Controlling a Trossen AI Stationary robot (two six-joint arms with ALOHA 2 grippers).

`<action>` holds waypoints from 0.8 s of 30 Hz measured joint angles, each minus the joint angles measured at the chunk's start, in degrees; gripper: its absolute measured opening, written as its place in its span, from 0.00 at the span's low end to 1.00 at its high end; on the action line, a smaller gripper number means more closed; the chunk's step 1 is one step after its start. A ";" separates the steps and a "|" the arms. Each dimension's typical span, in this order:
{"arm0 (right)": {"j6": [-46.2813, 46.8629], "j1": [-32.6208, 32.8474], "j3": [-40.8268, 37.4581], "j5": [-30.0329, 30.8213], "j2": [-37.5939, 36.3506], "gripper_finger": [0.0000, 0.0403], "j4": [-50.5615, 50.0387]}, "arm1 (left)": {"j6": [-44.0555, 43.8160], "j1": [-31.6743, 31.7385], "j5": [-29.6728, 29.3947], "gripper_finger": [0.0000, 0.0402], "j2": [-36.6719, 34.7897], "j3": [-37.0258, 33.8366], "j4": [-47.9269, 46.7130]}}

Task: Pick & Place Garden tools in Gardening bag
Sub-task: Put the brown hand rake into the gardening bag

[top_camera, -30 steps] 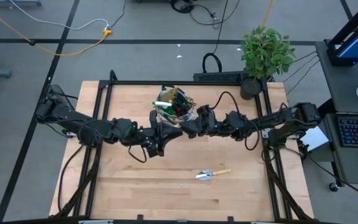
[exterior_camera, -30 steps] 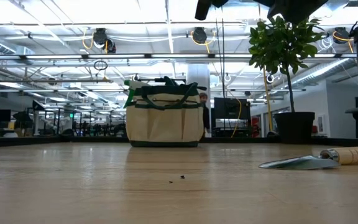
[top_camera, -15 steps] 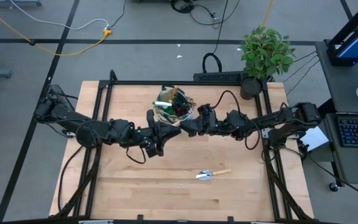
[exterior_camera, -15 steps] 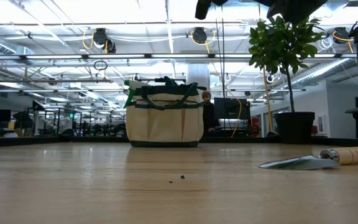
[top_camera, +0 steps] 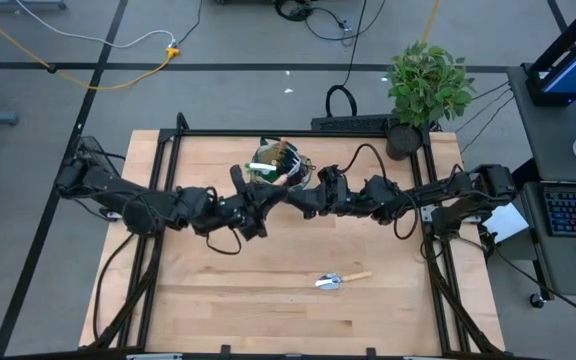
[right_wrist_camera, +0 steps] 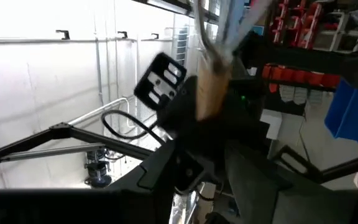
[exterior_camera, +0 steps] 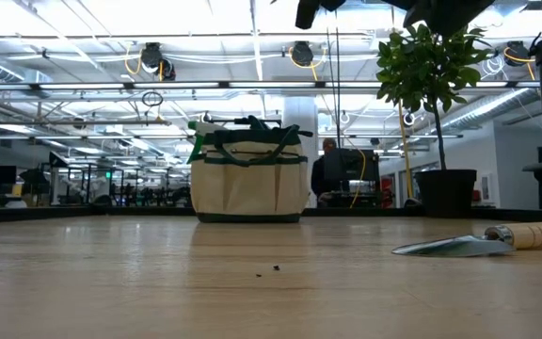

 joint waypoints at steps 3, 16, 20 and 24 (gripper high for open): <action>0.24 0.04 0.00 -0.14 0.02 0.32 -0.55 | -0.16 1.71 -0.28 0.12 -0.02 0.00 0.91; -5.12 0.01 0.00 -14.12 0.02 0.32 -1.33 | -15.22 10.81 -2.34 0.12 0.00 0.02 -11.20; -7.04 0.00 0.00 -19.73 0.02 0.32 -3.14 | -20.84 14.25 -2.10 0.12 0.00 0.02 -14.51; -8.07 -0.02 -0.02 -22.06 0.07 0.32 -5.50 | -28.67 18.23 -0.51 0.12 0.00 0.15 -18.93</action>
